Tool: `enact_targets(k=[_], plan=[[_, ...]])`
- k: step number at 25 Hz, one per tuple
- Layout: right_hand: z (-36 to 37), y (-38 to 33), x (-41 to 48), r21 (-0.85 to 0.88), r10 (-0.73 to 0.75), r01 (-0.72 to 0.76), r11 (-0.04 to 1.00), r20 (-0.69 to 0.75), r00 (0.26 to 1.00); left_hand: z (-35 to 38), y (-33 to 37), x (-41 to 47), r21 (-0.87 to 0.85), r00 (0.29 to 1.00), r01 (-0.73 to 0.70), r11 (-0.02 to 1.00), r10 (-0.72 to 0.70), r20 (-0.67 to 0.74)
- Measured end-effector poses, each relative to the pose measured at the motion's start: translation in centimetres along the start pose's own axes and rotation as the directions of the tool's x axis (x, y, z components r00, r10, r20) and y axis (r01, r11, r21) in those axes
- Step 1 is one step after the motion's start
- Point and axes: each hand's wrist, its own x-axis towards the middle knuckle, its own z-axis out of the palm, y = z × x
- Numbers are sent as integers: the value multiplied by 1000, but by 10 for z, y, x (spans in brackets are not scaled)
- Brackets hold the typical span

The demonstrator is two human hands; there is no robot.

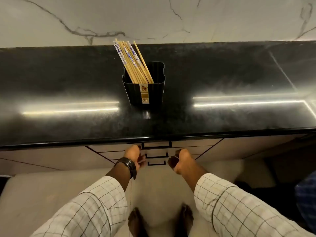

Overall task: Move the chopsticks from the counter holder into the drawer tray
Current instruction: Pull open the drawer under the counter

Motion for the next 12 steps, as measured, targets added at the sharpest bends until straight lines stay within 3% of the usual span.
enact_targets(k=[6,12], plan=[[30,-12,36,156,19,-62,986,261,965,1,-7,55,-286,995,68,956,-43,93],[30,9,55,245,-42,-23,969,257,966,0,-18,58,-310,988,102,945,-60,140]])
